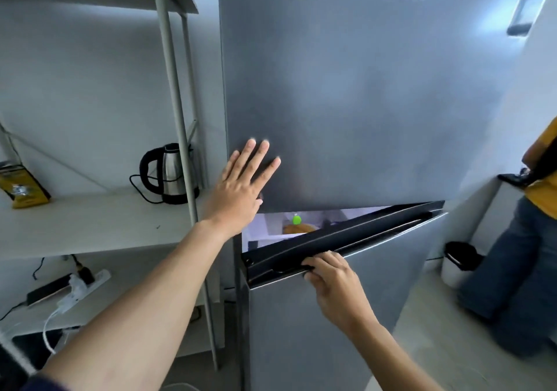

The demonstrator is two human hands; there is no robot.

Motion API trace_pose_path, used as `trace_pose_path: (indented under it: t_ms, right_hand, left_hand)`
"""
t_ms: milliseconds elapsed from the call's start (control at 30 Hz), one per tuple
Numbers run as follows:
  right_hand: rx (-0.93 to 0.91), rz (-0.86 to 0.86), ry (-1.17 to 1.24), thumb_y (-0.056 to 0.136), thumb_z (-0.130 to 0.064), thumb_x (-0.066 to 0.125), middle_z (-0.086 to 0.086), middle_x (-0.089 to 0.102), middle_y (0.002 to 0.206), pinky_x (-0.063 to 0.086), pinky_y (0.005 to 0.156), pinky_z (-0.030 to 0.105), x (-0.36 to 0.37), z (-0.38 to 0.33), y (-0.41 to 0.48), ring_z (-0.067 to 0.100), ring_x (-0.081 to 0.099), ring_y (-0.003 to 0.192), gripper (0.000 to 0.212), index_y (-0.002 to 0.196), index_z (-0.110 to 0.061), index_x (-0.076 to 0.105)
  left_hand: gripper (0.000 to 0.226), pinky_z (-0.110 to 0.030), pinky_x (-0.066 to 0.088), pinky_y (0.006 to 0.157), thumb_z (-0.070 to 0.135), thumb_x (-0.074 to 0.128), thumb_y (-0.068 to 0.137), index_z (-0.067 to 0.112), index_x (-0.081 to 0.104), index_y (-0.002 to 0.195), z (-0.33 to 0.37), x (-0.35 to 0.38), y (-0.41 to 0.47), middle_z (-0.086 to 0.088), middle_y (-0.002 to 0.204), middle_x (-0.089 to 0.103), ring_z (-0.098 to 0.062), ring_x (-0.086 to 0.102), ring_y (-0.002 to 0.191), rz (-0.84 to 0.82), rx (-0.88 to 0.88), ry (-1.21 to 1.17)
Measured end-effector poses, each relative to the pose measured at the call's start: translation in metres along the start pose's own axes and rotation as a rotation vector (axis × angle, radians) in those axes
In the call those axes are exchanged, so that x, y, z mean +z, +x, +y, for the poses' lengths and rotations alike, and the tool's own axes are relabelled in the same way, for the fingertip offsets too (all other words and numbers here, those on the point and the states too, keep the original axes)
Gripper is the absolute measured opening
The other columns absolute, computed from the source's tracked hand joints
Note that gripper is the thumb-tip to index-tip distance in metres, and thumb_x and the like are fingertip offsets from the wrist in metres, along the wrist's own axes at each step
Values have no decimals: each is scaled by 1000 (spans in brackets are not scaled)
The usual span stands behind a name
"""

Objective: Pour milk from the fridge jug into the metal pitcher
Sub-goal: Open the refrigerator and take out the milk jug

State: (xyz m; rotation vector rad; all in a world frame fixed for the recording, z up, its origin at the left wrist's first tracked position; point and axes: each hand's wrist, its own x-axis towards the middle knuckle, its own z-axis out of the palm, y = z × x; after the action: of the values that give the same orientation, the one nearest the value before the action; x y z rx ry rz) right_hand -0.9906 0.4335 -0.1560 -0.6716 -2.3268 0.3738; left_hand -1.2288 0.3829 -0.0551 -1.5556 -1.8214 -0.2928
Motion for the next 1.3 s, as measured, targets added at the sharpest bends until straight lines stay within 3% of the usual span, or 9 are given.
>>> trace_pose_path:
  t_ms: [67, 200, 333, 533, 834, 934, 1067, 1167, 1300]
  right_hand:
    - [44, 10, 95, 90, -41, 56, -20, 61, 97, 44, 85, 20, -29, -3, -27, 5, 54, 98, 20, 95, -27, 68]
    - [158, 102, 231, 87, -46, 56, -17, 62, 83, 43, 78, 17, -55, -11, -54, 5, 58, 87, 16, 90, -30, 59]
    - [262, 177, 328, 86, -47, 61, -13, 56, 88, 44, 68, 15, -95, 0, -82, 9, 56, 80, 22, 101, -34, 52]
    - [323, 123, 291, 87, -40, 62, -13, 46, 93, 43, 72, 16, -157, 34, -135, 4, 53, 82, 28, 113, -33, 57]
    - [479, -94, 375, 94, -31, 54, -7, 46, 81, 36, 64, 15, -266, 94, -203, 4, 49, 70, 27, 119, -38, 62]
    - [490, -223, 230, 98, -32, 46, -4, 48, 94, 38, 66, 16, -305, 111, -220, 2, 50, 74, 32, 128, -41, 55]
    - [493, -285, -145, 101, -28, 32, 2, 49, 120, 44, 86, 30, -343, 128, -237, 18, 57, 99, 41, 140, -38, 42]
    - [494, -214, -434, 99, -24, 33, 1, 50, 131, 46, 86, 37, -353, 134, -254, 24, 54, 113, 47, 145, -33, 33]
    - [549, -226, -706, 100, -43, 28, 8, 14, 160, 25, 112, 45, -349, 139, -279, 31, 26, 141, 63, 152, -13, 7]
  left_hand:
    - [89, -49, 11, 123, 26, 74, 81, 22, 24, 155, 18, -7, -1, -10, 166, 2, -31, -2, 152, 12, -13, -57]
    - [67, -51, 28, 117, 29, 67, 87, 18, 41, 148, 38, -8, -14, -6, 166, 5, -29, -2, 153, -67, -120, -210]
    - [57, -39, 33, 112, 29, 51, 98, 26, 31, 151, 99, -29, -30, 5, 160, 27, -20, 33, 145, -411, -50, -333]
    - [38, -39, 48, 100, 24, 55, 95, 32, 56, 132, 198, -48, -59, 9, 141, 54, -20, 55, 125, -640, 1, -388]
    - [45, -37, 47, 101, -8, 56, 83, 28, 69, 105, 343, -67, -99, 7, 142, 47, -21, 48, 131, -639, 181, -392]
    - [30, -34, 38, 108, 1, 64, 84, 27, 71, 98, 379, -73, -100, 3, 149, 41, -19, 34, 142, -582, 249, -414]
    - [16, -34, 49, 97, 19, 70, 85, 28, 72, 98, 430, -84, -92, 5, 122, 64, -19, 59, 117, -638, 278, -450]
    - [21, -35, 51, 95, 27, 68, 88, 28, 71, 109, 464, -92, -88, 6, 121, 65, -18, 60, 114, -698, 264, -497]
    - [20, -35, 52, 92, 29, 63, 92, 26, 74, 107, 503, -97, -84, 7, 117, 68, -18, 64, 108, -693, 215, -603]
